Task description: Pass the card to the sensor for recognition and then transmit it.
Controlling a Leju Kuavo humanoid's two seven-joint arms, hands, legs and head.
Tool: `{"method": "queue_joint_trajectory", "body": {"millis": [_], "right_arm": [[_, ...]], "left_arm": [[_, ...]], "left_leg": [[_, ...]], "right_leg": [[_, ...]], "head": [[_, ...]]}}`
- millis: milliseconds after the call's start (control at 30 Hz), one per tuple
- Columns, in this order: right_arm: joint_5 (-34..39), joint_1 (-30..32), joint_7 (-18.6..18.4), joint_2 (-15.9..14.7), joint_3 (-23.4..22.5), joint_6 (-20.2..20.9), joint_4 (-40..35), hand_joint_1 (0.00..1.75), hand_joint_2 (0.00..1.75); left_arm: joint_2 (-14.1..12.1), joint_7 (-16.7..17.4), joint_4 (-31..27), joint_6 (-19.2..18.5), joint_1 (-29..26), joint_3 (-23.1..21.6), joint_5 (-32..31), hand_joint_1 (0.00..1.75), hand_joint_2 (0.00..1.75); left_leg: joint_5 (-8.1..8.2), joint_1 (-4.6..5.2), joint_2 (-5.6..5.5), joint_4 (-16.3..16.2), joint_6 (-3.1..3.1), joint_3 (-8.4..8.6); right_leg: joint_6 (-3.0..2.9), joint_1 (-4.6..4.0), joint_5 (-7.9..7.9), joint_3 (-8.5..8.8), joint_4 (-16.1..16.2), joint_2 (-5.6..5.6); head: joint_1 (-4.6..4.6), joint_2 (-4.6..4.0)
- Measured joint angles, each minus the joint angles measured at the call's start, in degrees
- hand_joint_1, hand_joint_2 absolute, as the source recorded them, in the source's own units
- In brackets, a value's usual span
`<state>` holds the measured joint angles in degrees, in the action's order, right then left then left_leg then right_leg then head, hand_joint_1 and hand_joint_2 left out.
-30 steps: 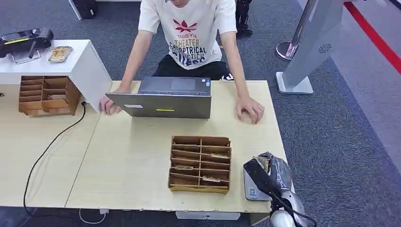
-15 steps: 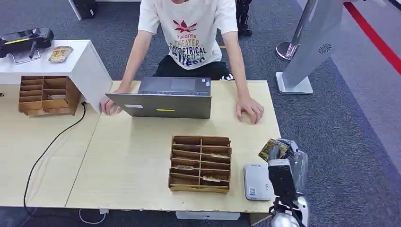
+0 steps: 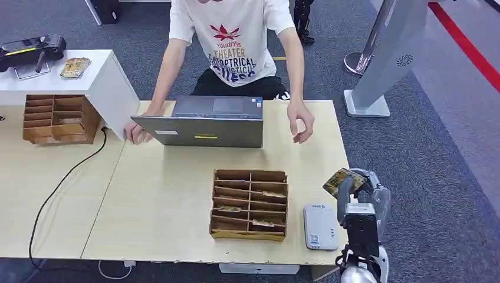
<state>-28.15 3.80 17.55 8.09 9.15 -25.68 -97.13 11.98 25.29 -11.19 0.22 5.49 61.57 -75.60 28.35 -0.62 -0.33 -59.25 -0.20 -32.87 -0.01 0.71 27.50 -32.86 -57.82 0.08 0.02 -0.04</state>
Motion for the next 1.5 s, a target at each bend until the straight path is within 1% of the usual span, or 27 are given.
{"method": "queue_joint_trajectory", "body": {"millis": [67, 167, 300, 433, 567, 767, 867, 1133, 1167, 1200, 1333, 1500], "right_arm": [[0.1, -1.3, 0.5, 0.0, 1.3, 0.7, -0.1, 1.75, 1.75], [-0.2, -5.6, 0.3, 0.0, 4.5, 2.0, 0.2, 1.75, 1.75], [-0.6, -13.8, -1.9, 0.0, 8.8, 3.4, 2.8, 1.75, 1.75], [-0.4, -22.5, -5.1, 0.5, 10.8, 4.9, 7.9, 1.75, 1.75], [-0.1, -30.0, -7.5, 1.7, 11.1, 5.9, 14.9, 1.75, 1.75], [-0.3, -34.9, -8.3, 2.8, 11.1, 5.9, 21.7, 1.75, 1.75], [-1.8, -37.6, -9.8, 3.4, 11.1, 5.6, 25.5, 1.75, 1.75], [-9.1, -46.8, -13.4, 5.0, 12.0, 5.4, 41.9, 1.75, 1.75], [-9.9, -47.5, -13.4, 5.1, 12.1, 5.4, 43.6, 0.16, 1.75], [-10.5, -48.2, -13.4, 5.2, 12.2, 5.4, 45.2, 0.00, 1.75], [-12.0, -48.9, -13.4, 5.6, 12.4, 5.4, 49.5, 0.00, 1.75], [-10.1, -48.3, -11.1, 6.3, 12.4, 6.5, 50.9, 0.00, 1.75]], "left_arm": [[0.0, -0.1, 0.0, 0.0, 0.0, 0.0, -0.6, 0.00, 0.00], [0.0, -0.3, 0.0, -0.2, 0.1, -0.3, -1.6, 0.00, 0.00], [0.0, -0.8, 0.0, -0.8, 0.1, -1.4, -3.1, 0.00, 0.00], [0.0, -0.8, 0.0, -1.4, 0.2, -2.8, -4.9, 0.00, 0.00], [0.0, -0.5, 0.0, -2.2, 0.8, -4.3, -6.4, 0.00, 0.00], [0.0, -0.2, 0.0, -2.6, 1.1, -5.5, -7.0, 0.00, 0.00], [0.0, -0.1, 0.0, -3.2, 1.4, -6.1, -7.9, 0.00, 0.00], [0.2, 0.6, 0.0, -4.3, 2.3, -7.7, -9.3, 0.00, 0.00], [0.2, 0.6, 0.0, -4.4, 2.4, -7.8, -9.3, 0.00, 0.00], [0.2, 0.7, 0.0, -4.4, 2.4, -7.9, -9.4, 0.00, 0.00], [0.2, 0.7, 0.0, -4.5, 2.4, -8.3, -9.6, 0.00, 0.00], [0.2, 0.7, 0.0, -4.5, 2.4, -8.3, -8.9, 0.00, 0.00]], "left_leg": [[-0.01, 0.00, 0.01, 0.0, -0.01, -0.01], [-0.05, 0.00, 0.07, 0.0, -0.05, 0.02], [-0.18, 0.00, 0.09, 0.0, -0.06, 0.01], [-0.23, 0.00, 0.09, 0.0, -0.06, 0.00], [-0.30, 0.00, 0.06, 0.0, -0.04, 0.00], [-0.30, 0.00, 0.04, 0.0, -0.04, -0.03], [-0.30, 0.00, 0.05, 0.0, -0.04, -0.03], [-0.41, -0.01, 0.01, 0.0, -0.06, -0.03], [-0.42, -0.01, 0.00, 0.0, -0.07, -0.03], [-0.43, -0.01, 0.01, 0.0, -0.08, -0.03], [-0.43, 0.00, 0.00, 0.0, -0.09, -0.04], [-0.42, -0.01, 0.01, 0.0, -0.10, -0.08]], "right_leg": [[-0.01, 0.00, -0.01, 0.00, 0.0, 0.01], [0.00, 0.00, -0.04, 0.00, 0.0, 0.05], [-0.01, 0.00, -0.12, 0.00, 0.0, 0.06], [-0.03, 0.00, -0.22, -0.02, 0.0, 0.06], [0.00, 0.00, -0.25, -0.01, 0.0, 0.04], [-0.01, 0.00, -0.25, -0.02, 0.0, 0.03], [-0.01, 0.00, -0.25, -0.04, 0.0, 0.03], [0.00, 0.00, -0.35, -0.03, 0.0, 0.00], [0.00, 0.00, -0.35, -0.03, 0.0, -0.01], [-0.01, 0.00, -0.36, -0.03, 0.0, 0.01], [-0.01, 0.00, -0.36, -0.04, 0.0, 0.01], [-0.01, 0.00, -0.36, -0.11, 0.0, 0.02]], "head": [[0.00, 0.00], [0.00, 0.00], [0.00, 0.00], [0.00, 0.00], [0.00, 0.00], [0.00, 0.00], [0.00, 0.00], [0.02, 0.00], [0.02, 0.00], [0.00, 0.00], [0.00, 0.00], [0.00, 0.00]]}}
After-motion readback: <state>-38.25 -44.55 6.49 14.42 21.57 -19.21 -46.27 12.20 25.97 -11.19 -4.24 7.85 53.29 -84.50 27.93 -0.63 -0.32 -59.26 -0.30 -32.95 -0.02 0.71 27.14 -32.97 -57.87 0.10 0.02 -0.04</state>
